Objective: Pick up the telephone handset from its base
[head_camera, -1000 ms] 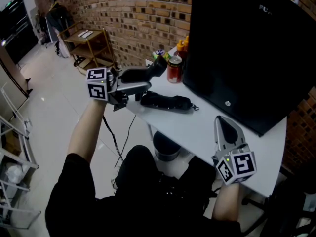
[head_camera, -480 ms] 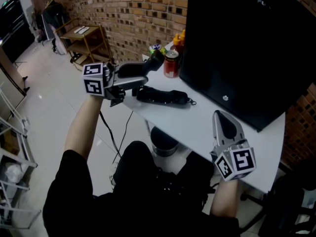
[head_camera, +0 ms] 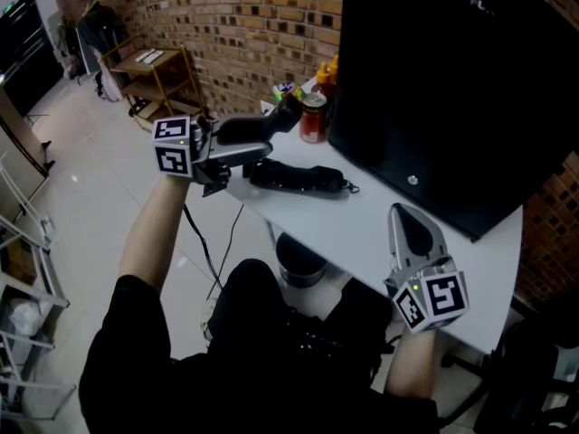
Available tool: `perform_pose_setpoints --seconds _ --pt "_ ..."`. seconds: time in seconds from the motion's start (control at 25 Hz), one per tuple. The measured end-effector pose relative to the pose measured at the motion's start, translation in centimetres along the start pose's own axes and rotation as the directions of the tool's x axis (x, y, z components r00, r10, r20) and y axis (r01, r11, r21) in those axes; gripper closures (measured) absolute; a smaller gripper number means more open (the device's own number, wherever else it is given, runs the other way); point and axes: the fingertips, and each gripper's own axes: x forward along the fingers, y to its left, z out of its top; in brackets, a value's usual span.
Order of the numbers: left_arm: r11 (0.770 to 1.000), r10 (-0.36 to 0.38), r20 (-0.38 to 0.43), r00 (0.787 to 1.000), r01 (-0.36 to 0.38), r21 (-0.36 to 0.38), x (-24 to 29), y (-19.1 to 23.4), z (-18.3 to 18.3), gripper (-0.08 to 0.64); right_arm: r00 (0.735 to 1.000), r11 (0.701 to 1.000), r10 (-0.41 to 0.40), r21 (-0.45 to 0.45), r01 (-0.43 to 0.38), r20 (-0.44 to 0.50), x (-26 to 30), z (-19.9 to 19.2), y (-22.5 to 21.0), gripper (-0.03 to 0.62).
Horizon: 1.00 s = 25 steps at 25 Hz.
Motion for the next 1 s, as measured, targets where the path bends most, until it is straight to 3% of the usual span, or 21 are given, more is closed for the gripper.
perform_pose_setpoints --seconds 1.0 --pt "1.0 0.003 -0.038 0.999 -0.002 0.016 0.1 -0.24 -0.44 0.304 1.0 1.0 0.013 -0.012 -0.013 -0.011 0.05 -0.16 0.35 0.584"
